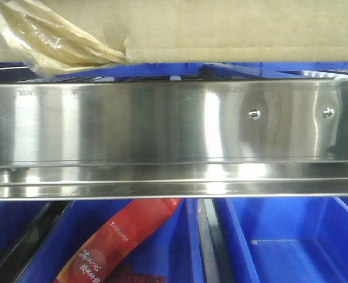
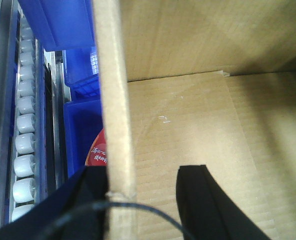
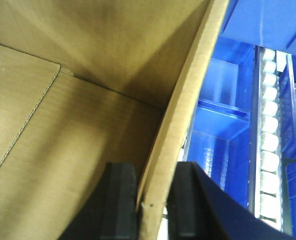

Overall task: Grab carton from right shelf to conveyor
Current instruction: 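Lift the carton with both grippers and pull it off the shelf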

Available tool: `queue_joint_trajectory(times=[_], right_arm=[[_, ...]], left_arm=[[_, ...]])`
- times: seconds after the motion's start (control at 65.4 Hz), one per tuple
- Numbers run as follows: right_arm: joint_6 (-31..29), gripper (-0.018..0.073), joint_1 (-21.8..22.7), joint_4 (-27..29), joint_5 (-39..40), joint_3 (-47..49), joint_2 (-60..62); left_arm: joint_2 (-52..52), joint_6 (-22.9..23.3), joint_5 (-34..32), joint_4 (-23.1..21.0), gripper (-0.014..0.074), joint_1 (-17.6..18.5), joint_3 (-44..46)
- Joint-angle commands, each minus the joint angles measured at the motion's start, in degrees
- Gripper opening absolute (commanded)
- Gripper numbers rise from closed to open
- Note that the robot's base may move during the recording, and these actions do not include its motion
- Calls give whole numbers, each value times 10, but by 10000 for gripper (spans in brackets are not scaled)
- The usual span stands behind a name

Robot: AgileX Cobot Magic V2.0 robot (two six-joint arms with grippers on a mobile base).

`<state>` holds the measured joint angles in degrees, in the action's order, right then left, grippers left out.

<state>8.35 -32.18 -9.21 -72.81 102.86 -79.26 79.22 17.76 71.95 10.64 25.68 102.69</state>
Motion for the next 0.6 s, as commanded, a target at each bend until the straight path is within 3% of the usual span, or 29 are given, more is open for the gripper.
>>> queue_joint_trajectory(times=[0.0, 0.581], right_arm=[[-15, -58, 2, 1, 40, -1, 4], [-15, -58, 2, 1, 148, -1, 4]], left_arm=[[-12, -20, -20, -36, -17, 10, 4], [-12, -20, -20, -36, -17, 10, 4]])
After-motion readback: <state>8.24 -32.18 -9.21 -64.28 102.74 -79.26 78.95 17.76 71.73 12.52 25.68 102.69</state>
